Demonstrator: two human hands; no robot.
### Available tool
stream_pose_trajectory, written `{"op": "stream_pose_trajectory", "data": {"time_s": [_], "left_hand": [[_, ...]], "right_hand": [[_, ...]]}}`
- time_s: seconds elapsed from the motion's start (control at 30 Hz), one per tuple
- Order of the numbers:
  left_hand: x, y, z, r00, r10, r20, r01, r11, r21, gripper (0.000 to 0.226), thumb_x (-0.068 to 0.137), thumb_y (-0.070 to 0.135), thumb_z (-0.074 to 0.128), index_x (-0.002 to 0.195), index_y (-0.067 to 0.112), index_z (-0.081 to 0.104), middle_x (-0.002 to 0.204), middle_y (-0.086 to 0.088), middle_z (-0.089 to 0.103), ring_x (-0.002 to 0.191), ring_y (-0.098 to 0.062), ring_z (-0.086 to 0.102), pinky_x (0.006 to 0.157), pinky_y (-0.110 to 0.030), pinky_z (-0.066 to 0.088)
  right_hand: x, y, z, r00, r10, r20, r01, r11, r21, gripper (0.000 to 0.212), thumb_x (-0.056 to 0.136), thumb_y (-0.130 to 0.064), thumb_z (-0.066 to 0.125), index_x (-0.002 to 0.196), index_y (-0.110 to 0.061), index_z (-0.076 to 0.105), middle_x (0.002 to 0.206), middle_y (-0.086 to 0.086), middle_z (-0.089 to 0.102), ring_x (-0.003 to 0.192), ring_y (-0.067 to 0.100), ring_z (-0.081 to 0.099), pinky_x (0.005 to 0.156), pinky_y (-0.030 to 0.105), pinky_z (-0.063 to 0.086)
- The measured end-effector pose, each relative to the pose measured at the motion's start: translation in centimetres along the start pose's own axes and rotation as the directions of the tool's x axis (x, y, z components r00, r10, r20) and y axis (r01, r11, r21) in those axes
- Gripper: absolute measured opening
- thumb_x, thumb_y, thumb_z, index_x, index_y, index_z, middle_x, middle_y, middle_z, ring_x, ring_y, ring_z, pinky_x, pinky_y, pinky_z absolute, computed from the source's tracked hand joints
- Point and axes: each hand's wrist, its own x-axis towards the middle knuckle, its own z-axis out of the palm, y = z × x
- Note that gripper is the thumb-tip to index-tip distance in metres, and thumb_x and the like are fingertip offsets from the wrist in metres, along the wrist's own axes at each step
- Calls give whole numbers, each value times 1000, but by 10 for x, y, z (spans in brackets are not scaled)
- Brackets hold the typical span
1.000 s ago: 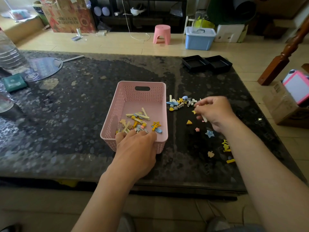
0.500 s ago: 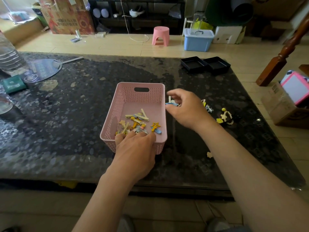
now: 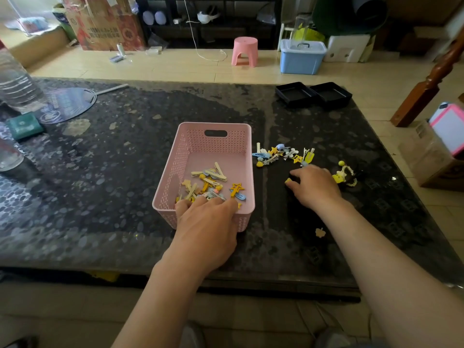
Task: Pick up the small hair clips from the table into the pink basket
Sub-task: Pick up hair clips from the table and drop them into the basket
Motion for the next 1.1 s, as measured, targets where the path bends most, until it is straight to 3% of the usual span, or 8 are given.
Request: {"op": "stream_pose_trajectory", "data": {"time_s": [0.1,0.2,0.4,0.57,0.67,0.83,0.93,1.1], "left_hand": [[0,0,1,1000,1,-3,-1,1000,-2,13,98,33,42,106,32,52,107,10,60,101,-19,47,92,-43,27],[0,0,1,1000,-1,0,1,1000,-1,14,98,33,42,108,32,53,108,10,60,101,-18,47,93,-42,27],[-1,0,-1,1000,2,9,-2,1000,-1,14,99,34,41,107,32,52,108,10,59,101,-18,47,93,-43,27],[0,0,-1,1000,-1,11,1,1000,2,14,98,33,41,106,32,52,107,9,60,101,-19,47,92,-43,27],[0,0,-1,1000,-2,9,2,1000,2,14,98,34,41,105,32,52,106,9,60,101,-20,47,92,-44,27],[-1,0,-1,1000,-1,4,1,1000,3,14,98,34,40,105,31,52,105,9,60,100,-20,47,92,-44,28],[-2,0,-1,1000,-4,-5,4,1000,-6,14,99,35,40,104,31,53,105,10,60,100,-19,47,92,-43,27],[-2,2,-3,1000,-17,12,17,1000,-7,16,98,34,43,111,32,52,111,9,59,104,-20,47,96,-44,27]], "right_hand": [[-4,-7,-2,997,-45,-61,44,999,-12,23,93,-18,63,113,-18,73,120,6,65,111,29,59,89,40,50],[-8,-14,-5,996,-62,-64,58,996,-67,21,90,-6,61,106,-12,74,110,9,67,101,29,64,85,39,55],[-9,-14,-1,999,-17,-40,18,999,40,15,94,-14,57,104,-10,66,121,12,61,106,28,61,85,40,53],[-15,-26,-22,990,-34,-135,77,944,322,19,94,-16,53,86,-8,68,87,8,67,82,24,63,74,39,55],[-23,-47,-37,967,-109,-232,193,904,381,21,95,-17,54,81,-7,66,82,7,67,76,20,63,68,35,53],[-25,-60,-34,963,-129,-237,206,919,338,12,94,-12,58,103,-10,66,103,7,64,96,20,61,79,34,55],[-20,-50,-22,984,-85,-157,112,978,175,39,89,-17,60,127,-8,56,127,15,54,117,32,52,94,44,49],[-3,-12,-11,988,153,-17,-152,988,27,84,88,-47,65,154,-23,19,156,18,23,139,42,29,108,49,36]]}}
